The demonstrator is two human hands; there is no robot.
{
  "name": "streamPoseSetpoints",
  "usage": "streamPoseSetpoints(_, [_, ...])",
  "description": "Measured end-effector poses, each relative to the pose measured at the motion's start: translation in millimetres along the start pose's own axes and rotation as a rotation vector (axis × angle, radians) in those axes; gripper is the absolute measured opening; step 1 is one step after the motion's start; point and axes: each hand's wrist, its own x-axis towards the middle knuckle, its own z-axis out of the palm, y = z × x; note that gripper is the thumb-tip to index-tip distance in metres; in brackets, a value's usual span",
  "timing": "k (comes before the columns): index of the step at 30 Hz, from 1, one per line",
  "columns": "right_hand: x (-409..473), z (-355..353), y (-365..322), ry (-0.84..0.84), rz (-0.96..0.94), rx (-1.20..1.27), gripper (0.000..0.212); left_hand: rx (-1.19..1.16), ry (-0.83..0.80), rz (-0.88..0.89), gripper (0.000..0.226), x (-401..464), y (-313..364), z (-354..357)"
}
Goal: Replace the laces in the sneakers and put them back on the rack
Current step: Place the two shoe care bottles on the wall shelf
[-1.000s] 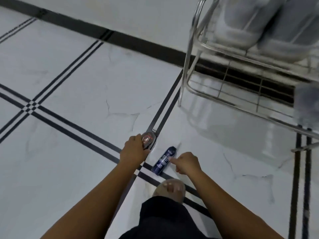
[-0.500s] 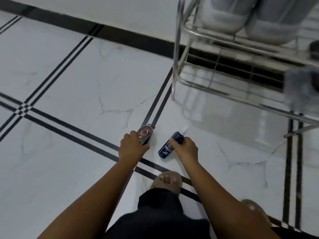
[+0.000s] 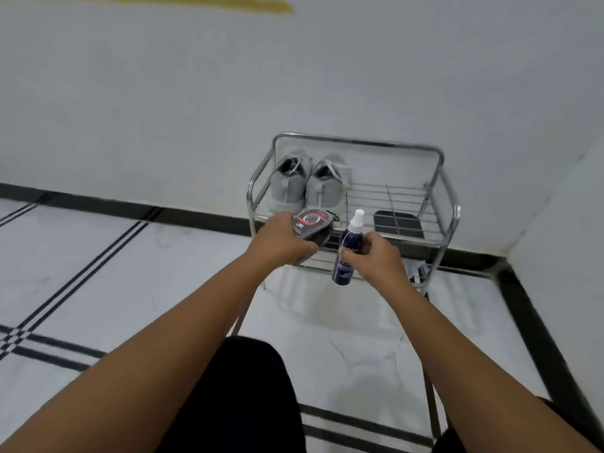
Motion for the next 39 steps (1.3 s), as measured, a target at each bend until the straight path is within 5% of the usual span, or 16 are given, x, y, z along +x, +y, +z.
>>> streamPoseSetpoints(5, [22.2, -9.6, 24.0, 0.08, -0.033, -0.03, 0.028, -0.001, 0.023, -0.068, 0.062, 19.3, -8.6, 61.5])
streamPoseSetpoints(12, [92.3, -2.6, 42.7, -0.27, -0.034, -0.209, 0.035, 0.019, 0.135, -0.08, 0.058, 68.5, -41.2, 98.8])
streamPoseSetpoints(18, [96.8, -2.5, 36.1, -0.431, 0.106, -0.148, 0.039, -0.038, -0.026, -0.136, 0.063, 53.7, -34.7, 92.2])
streamPoseSetpoints(27, [42.1, -105.3, -80.5, -0.351, 0.354, 0.132, 0.035, -0.122, -0.024, -0.452, 0.066, -6.4, 64.3, -32.9])
streamPoseSetpoints(33, [42.0, -224.0, -239.2, -0.39, 0.276, 0.103, 0.039, -0.159, 0.042, -0.395, 0.076, -0.5, 211.9, -170.8])
streamPoseSetpoints(39, [65.7, -290.5, -352.9, -0.405, 0.106, 0.068, 0.036, -0.288, 0.219, -0.353, 0.063, 32.0, 311.6, -266.3])
